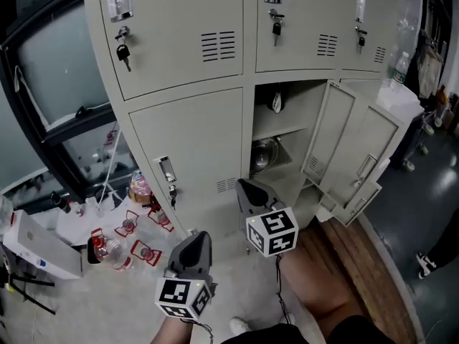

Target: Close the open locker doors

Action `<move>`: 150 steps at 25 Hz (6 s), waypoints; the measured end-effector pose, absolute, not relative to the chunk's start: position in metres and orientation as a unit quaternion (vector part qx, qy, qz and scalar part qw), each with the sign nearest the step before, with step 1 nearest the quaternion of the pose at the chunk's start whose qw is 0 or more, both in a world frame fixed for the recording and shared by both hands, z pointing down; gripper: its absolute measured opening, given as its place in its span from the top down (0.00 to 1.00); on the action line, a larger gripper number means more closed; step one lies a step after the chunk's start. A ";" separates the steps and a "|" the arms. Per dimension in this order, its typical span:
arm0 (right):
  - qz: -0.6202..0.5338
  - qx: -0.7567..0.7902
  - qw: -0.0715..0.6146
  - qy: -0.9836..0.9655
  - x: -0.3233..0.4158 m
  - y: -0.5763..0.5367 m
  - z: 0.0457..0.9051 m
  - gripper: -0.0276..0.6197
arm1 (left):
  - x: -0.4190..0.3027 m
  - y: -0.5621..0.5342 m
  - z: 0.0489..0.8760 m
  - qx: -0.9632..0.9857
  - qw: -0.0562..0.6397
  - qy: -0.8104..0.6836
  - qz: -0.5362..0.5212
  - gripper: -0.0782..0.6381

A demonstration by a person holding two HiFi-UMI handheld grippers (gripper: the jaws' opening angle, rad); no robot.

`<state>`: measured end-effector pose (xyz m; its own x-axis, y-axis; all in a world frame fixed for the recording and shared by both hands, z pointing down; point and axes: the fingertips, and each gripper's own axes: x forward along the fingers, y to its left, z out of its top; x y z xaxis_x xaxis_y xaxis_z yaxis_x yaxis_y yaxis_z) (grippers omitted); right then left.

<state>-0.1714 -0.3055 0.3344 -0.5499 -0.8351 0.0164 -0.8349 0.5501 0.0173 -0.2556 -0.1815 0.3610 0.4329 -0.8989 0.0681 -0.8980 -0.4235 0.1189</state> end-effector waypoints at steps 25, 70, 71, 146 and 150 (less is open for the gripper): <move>0.019 0.615 0.011 -0.788 0.091 -0.224 0.339 0.96 | -0.060 -0.189 0.360 0.911 0.087 -0.404 -0.011 0.89; 0.042 0.439 -0.007 -0.898 0.251 -0.295 0.347 0.68 | 0.143 -0.206 0.352 0.854 0.055 -0.517 0.006 0.89; 0.043 0.436 -0.007 -0.899 0.250 -0.297 0.347 0.67 | 0.142 -0.206 0.351 0.853 0.054 -0.519 0.007 0.89; 0.002 0.415 0.014 -0.910 -0.067 -0.357 0.340 0.79 | -0.134 -0.233 0.376 0.807 0.086 -0.584 0.024 0.89; 0.003 0.424 0.011 -0.906 -0.079 -0.372 0.341 0.79 | -0.149 -0.247 0.379 0.811 0.089 -0.578 0.025 0.89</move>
